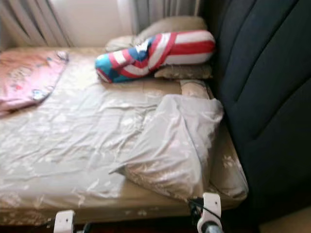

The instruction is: Clean up the room

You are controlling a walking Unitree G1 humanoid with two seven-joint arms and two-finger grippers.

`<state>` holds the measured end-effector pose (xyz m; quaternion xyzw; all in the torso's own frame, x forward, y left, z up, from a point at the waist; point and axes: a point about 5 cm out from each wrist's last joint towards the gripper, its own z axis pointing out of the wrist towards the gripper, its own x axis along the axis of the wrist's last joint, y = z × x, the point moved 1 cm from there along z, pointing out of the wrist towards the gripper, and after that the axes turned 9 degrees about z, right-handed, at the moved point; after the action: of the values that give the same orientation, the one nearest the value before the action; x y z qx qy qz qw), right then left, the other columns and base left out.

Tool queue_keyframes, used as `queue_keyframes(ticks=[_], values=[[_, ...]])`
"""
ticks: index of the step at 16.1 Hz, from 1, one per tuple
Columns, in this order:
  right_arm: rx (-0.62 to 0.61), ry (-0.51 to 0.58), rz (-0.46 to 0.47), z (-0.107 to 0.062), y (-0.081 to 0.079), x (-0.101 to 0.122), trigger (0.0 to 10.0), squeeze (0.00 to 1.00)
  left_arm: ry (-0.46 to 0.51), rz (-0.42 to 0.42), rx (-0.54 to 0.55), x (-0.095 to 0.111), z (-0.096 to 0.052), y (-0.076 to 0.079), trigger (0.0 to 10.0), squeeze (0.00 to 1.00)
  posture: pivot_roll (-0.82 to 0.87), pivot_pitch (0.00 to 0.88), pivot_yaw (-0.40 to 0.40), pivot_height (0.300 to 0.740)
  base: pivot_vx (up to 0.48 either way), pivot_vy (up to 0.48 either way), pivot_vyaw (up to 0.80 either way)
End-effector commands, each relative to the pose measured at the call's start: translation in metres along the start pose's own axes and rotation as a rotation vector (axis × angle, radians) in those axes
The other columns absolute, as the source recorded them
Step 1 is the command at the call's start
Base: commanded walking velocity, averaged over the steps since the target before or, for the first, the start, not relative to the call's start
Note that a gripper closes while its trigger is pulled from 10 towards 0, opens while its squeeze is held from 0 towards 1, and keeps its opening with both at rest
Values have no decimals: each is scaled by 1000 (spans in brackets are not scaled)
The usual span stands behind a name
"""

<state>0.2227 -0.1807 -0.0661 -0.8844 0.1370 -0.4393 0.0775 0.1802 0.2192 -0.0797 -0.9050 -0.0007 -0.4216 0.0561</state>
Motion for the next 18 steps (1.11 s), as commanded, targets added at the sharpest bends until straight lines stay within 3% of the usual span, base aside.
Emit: queue_keyframes(ticks=[1,4,5,6,8,9,10,12,15,18], values=[[57,147,-16,14,-22,43,10000,0,5,41,-27,-1,-1,3,10000,0,7,105,-19,740,0,0,0],[105,229,-21,18,-38,62,10000,0,12,168,10,1,-1,-1,10000,0,5,101,-13,740,0,0,0],[114,234,-16,18,-40,63,10000,0,162,274,42,45,10,-16,10000,0,3,109,-13,740,0,0,0],[121,240,-13,18,-41,64,10000,0,271,299,67,72,12,-22,10000,0,9,102,-14,740,0,0,0],[129,248,-28,18,-43,66,10000,0,350,312,138,88,7,-43,10000,0,13,95,-19,740,0,0,0],[132,265,-30,18,-43,70,10000,0,441,268,173,108,4,-55,10000,0,5,93,-24,740,0,0,0],[140,306,-30,18,-44,79,10000,0,573,181,175,132,-1,-52,10000,0,6,87,-31,740,0,0,0],[162,386,-58,16,-49,95,10000,0,674,149,157,156,-4,-38,10000,0,-9,75,-34,740,0,0,0],[190,486,-77,12,-56,111,10000,0,733,118,80,166,-8,-13,10000,0,-35,62,-31,740,0,0,0],[197,538,-94,6,-57,113,10000,0,744,108,30,164,-15,1,10000,0,-29,49,-43,740,0,0,0]])
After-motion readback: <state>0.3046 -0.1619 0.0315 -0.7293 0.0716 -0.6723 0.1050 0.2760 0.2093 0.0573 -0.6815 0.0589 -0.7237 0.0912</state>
